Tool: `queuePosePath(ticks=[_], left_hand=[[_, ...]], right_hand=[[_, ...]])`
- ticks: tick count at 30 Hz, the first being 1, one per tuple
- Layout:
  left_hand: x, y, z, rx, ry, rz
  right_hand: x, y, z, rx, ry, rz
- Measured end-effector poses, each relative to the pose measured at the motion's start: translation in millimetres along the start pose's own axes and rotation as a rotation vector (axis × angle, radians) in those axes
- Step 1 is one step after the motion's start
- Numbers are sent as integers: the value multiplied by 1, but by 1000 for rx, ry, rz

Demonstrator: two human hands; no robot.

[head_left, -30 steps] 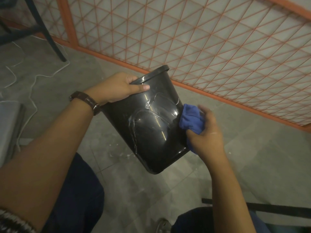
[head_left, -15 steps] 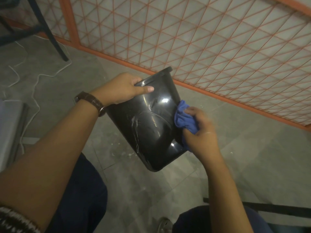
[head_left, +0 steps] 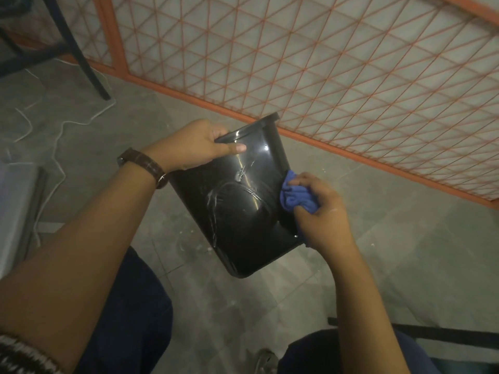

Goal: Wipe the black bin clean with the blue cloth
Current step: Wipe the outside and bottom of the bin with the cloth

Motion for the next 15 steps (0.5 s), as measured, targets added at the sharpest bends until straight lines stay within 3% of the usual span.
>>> queuePosePath(ticks=[5, 11, 15], left_hand=[[3, 4, 13, 71, -59, -36], [0, 4, 17, 68, 54, -6], [2, 4, 9, 70, 47, -14]], right_hand=[[-8, 2, -7, -144, 72, 43], [5, 4, 5, -34, -54, -148], [-8, 4, 0, -24, -94, -48]])
Point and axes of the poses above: each hand's wrist, its own y-axis towards the middle knuckle, its own z-axis out of the palm, x = y × z, the point moved 6 cm from there along y, towards the middle knuckle, and after that the axes turned 9 degrees about -z, right-handed, at the moved point
